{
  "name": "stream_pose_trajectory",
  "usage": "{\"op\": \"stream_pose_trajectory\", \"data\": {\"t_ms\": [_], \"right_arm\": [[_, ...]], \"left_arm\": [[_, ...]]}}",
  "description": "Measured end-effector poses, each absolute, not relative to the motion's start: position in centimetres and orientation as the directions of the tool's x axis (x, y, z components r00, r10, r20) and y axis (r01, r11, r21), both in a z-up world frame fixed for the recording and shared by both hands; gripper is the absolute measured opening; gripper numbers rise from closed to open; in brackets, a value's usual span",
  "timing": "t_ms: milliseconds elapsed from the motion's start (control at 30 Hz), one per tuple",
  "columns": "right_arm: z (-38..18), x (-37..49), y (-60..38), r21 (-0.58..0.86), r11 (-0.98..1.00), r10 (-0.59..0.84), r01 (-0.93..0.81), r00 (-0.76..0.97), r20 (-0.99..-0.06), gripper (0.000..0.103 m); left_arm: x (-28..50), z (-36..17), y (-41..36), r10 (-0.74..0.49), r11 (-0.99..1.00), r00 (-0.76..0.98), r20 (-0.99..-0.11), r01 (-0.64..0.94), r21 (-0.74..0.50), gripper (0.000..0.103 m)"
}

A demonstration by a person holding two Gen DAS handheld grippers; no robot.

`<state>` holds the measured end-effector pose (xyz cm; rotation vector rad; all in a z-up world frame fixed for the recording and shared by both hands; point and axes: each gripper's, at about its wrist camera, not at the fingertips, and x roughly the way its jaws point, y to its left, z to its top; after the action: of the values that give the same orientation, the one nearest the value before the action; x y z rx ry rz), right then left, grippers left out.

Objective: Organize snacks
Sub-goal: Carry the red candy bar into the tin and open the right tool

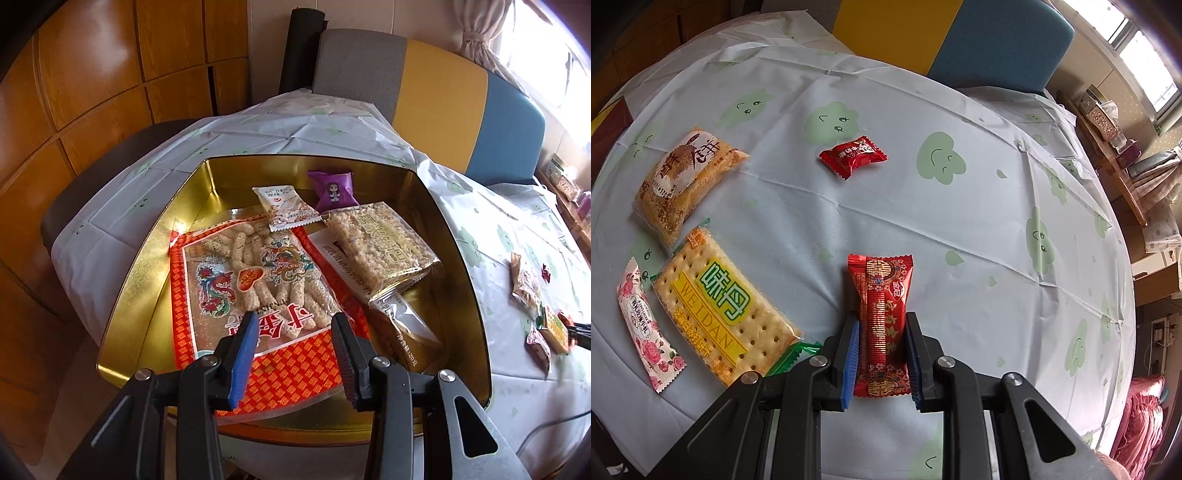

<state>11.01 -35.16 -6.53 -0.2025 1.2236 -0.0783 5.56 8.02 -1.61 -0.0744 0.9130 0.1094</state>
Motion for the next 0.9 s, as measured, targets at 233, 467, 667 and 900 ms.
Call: {"op": "stream_pose_trajectory", "data": {"t_ms": [233,467,667,900], "right_arm": [[-4.7,10.6,-35.0,-0.137,0.991,-0.122,-0.015,0.364,-0.923,0.022],[-0.2,9.7,-31.6,-0.033,0.997,0.005,-0.068,0.487,-0.873,0.022],[2.3,9.4,-22.9,0.094,0.959,0.228,-0.269,0.527,-0.819,0.022],[4.3,9.1,-10.7,0.168,0.837,0.453,-0.522,0.485,-0.748,0.022]], "left_arm": [[5.2,-2.0,8.5,0.061,0.991,0.606,-0.793,-0.134,-0.026,0.041],[5.1,-2.1,9.2,0.058,0.988,0.604,-0.795,-0.147,-0.039,0.042],[5.1,-1.8,10.4,0.080,0.982,0.610,-0.788,-0.185,-0.044,0.046],[4.8,-1.4,11.9,0.109,0.974,0.620,-0.777,-0.222,-0.041,0.046]]}}
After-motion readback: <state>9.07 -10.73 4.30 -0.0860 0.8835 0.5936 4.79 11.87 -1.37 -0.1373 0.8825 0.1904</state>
